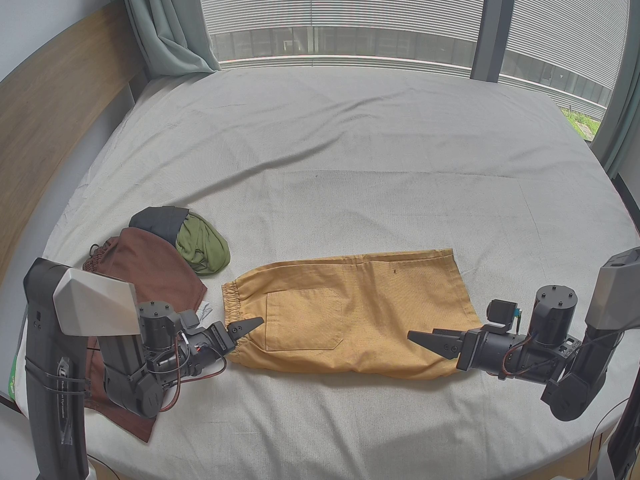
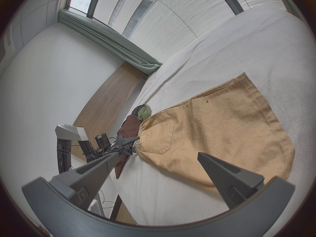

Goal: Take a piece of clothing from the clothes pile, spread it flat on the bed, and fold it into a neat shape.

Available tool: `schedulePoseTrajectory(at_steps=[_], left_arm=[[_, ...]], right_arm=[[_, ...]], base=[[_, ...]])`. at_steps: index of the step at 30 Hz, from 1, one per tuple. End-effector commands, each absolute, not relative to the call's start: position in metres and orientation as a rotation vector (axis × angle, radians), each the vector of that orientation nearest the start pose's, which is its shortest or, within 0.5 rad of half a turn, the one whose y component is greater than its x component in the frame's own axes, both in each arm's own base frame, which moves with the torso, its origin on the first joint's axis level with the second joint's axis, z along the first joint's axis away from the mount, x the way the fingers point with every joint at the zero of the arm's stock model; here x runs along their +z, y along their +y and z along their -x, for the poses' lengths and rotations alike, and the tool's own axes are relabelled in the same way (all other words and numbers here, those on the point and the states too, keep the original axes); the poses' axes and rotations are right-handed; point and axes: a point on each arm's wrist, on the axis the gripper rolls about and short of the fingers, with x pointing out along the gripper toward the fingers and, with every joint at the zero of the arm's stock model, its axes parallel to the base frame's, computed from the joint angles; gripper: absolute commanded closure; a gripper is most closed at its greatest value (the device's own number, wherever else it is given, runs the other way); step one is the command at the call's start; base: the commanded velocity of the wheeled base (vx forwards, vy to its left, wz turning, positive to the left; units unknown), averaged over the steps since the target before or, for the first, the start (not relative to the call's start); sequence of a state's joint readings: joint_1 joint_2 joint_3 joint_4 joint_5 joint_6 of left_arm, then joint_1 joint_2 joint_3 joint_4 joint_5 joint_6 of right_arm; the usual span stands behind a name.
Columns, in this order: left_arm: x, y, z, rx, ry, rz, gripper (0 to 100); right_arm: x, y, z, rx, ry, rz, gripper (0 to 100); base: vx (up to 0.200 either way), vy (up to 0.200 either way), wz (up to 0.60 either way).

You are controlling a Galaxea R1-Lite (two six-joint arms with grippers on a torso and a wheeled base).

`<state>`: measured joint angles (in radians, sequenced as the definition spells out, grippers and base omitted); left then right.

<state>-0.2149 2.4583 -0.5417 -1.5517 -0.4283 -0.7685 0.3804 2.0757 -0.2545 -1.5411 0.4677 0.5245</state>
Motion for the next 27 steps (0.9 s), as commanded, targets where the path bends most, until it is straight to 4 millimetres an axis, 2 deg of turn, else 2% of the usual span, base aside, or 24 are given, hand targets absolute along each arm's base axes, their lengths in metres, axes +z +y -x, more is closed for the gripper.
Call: schedulePoseTrajectory(at_steps=[1, 11, 12, 27], left_arm=[[-0.0296, -0.0823, -0.3311, -0.473, 0.571, 0.779, 0], [-0.0301, -0.0856, -0.3292, -0.476, 0.583, 0.789, 0], [-0.0304, -0.0866, -0.3292, -0.479, 0.584, 0.787, 100], [-0.0259, -0.0806, -0.3277, -0.491, 0.556, 0.720, 100]], right_arm=[[0.0452, 0.1104, -0.2487, 0.746, 0.508, -0.502, 0], [0.0452, 0.1107, -0.2485, 0.747, 0.508, -0.502, 0], [0.0452, 0.1107, -0.2485, 0.747, 0.508, -0.502, 0], [0.0416, 0.1098, -0.2496, 0.742, 0.514, -0.490, 0]], base=[[0.000, 0.000, 0.00], [0.000, 0.000, 0.00], [0.000, 0.000, 0.00], [0.000, 0.000, 0.00]])
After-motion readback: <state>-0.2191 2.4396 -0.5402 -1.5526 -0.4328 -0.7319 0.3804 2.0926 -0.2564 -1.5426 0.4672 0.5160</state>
